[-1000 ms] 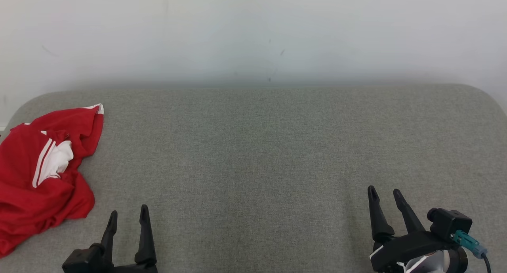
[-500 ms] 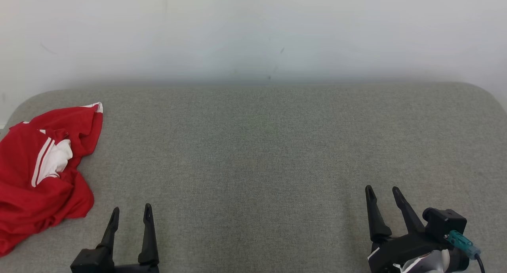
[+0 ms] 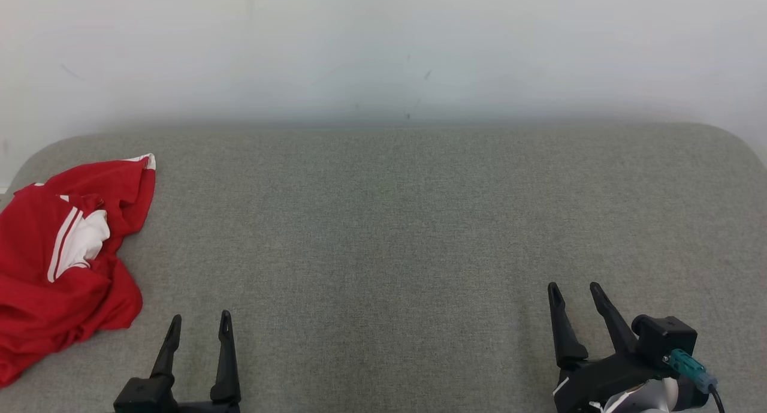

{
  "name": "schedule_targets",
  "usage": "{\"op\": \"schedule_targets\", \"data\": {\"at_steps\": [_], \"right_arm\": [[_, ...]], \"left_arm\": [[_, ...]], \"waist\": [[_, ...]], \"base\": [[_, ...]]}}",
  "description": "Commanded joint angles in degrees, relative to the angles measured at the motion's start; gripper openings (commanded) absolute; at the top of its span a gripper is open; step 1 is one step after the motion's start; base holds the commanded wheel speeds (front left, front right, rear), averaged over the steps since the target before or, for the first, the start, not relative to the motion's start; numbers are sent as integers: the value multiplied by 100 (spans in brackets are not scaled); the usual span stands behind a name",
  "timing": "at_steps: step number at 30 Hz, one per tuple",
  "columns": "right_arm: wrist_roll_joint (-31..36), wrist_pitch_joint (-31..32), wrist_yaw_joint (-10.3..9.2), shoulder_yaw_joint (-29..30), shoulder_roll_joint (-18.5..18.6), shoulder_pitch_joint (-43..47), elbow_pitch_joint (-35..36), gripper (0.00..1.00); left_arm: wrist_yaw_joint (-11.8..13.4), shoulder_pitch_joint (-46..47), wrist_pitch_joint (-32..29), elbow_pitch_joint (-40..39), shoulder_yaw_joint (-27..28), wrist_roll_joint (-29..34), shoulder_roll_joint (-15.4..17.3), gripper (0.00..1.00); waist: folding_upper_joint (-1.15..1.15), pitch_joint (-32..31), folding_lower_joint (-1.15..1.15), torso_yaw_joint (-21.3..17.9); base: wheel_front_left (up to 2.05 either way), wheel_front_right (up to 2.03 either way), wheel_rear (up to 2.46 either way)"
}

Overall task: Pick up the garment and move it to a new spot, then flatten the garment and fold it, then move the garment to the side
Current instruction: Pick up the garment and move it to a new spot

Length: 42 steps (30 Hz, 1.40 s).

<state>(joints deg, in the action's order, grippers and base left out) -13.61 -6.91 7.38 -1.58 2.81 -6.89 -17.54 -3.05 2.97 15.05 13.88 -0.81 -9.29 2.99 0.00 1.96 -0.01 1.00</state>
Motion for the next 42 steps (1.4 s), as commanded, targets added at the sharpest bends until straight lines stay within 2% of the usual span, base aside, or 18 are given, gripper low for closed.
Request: {"op": "schedule_targets", "data": {"at_steps": [1,14,21,28,31,35,42], "right_arm": [[-25,-8,21,-11,13,14,-3,100],[-66,-1,21,-12,12,13,-28,100],[-154,-4,21,-76,12,105,65,100],[-218,154,20,-109,11,260,222,100],[-265,228,21,-126,11,365,326,100],[-312,258,20,-205,10,388,363,100],[-417,249,20,-313,10,463,349,100]], "left_arm": [[-21,52,21,19,24,3,-9,100],[0,102,21,95,22,-87,-14,100],[78,40,21,141,32,-292,-13,100],[139,-17,21,251,-79,-415,-13,100],[45,-31,21,237,-199,-358,36,100],[-36,-95,21,201,-203,-363,123,100],[22,-213,5,144,-144,-396,248,100]], "waist": [[0,-2,1,-1],[0,-15,1,14],[0,-88,1,238],[0,-204,1,787],[0,-286,1,1338],[0,-351,1,1766],[0,-436,1,2419]], "base": [[0,0,0],[0,0,0],[0,0,0],[0,0,0],[0,0,0],[0,0,0],[0,0,0]]}}
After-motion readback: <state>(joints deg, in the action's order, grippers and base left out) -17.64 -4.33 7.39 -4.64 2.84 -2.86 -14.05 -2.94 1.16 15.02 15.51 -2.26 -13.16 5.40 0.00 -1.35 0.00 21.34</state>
